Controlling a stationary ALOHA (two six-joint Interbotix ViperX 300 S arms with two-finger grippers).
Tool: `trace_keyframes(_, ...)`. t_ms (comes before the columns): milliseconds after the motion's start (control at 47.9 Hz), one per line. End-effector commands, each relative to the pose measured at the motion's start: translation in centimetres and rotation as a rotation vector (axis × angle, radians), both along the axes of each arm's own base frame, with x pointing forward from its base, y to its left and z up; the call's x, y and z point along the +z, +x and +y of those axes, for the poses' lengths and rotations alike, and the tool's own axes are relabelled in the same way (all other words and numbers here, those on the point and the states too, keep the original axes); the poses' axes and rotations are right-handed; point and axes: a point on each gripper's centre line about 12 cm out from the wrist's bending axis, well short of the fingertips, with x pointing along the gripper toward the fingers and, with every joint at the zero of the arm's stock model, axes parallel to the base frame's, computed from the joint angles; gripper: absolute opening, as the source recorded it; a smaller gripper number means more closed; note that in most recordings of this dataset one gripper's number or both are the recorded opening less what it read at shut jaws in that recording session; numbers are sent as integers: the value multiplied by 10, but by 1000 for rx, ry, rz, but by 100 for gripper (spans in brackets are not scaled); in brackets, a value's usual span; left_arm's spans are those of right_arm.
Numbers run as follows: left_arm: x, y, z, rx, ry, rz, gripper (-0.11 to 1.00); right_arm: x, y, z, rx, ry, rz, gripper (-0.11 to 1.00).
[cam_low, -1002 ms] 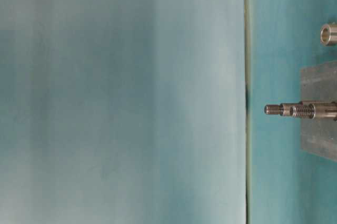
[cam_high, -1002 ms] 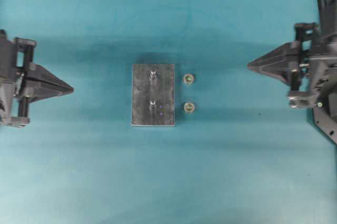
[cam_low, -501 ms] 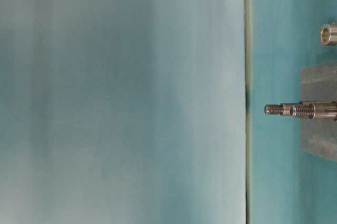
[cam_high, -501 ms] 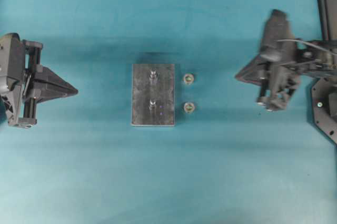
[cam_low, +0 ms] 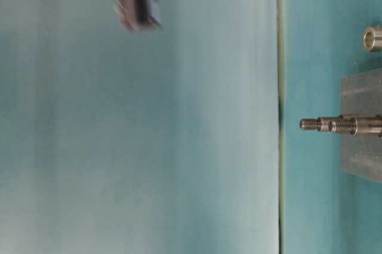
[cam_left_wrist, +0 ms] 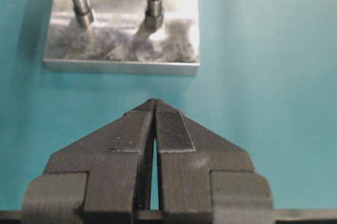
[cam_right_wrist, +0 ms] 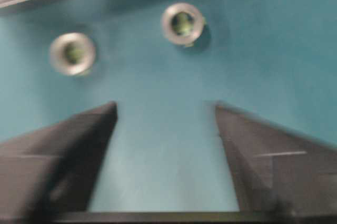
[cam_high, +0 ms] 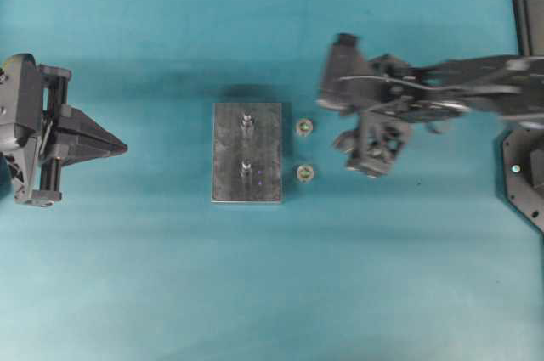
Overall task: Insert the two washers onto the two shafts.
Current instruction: 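Move the open right gripper over the upper metal washer beside the plate, then close the right gripper on the upper washer and lift it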
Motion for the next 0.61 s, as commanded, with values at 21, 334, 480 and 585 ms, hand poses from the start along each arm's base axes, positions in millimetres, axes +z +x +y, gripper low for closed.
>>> trace_keyframes(21,11,5,0,-4,4,-32,0,3,17,-7,10,-17,-15,85)
trace_keyframes(334,9,4,-1,-5,4,-28,0,-3,37,-19,22,-48,-10,80)
trace_keyframes(480,8,3,0,-2,1,-25,0,-8,45,-19,26,-46,-4,80)
trace_keyframes(585,6,2,-1,-3,0,-21,0,-13,47,-20,28,-47,9,79)
